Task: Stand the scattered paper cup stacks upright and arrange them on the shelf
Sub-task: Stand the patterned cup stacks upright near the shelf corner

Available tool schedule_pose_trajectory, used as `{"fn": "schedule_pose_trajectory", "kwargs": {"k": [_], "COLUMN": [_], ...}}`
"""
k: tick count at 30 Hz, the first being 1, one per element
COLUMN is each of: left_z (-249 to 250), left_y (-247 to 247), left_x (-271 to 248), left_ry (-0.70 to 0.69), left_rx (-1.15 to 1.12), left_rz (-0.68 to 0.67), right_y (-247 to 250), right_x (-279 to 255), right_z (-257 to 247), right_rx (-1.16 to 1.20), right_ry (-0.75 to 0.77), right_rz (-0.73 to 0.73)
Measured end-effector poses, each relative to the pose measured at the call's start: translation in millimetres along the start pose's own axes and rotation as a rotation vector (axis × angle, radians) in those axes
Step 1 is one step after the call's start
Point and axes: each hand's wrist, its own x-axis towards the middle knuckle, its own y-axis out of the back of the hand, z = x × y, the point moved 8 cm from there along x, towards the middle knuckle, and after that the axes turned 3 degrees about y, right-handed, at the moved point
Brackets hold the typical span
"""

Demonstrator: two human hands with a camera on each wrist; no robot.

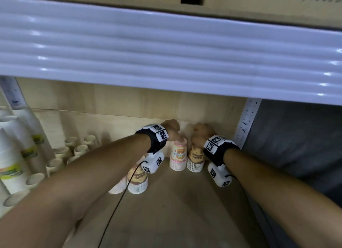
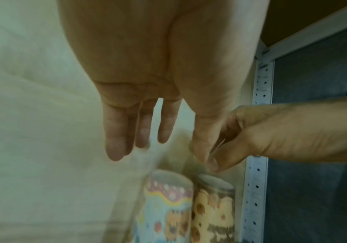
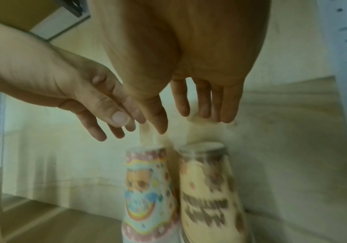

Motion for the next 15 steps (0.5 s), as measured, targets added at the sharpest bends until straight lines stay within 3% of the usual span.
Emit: {"fn": "schedule_pose_trajectory", "kwargs": {"k": [8,15], "left_z": [-40.4,-110.2], "left_y": [72.5,71.3], "left_x": [-60.0,-102.2], "left_ry": [0.076,0.171], "left_rx": [0.134,0.175], "left_rz": [0.033,0.020], "right_y": [21.0,-33.1], "right_x": [-13.7,-36.5], "right_z": [-94.6,-172.1], "right_rx": [0.031,0.089], "right_ry": [0.164,0.344], "right_rz": [0.026,-0.191]}}
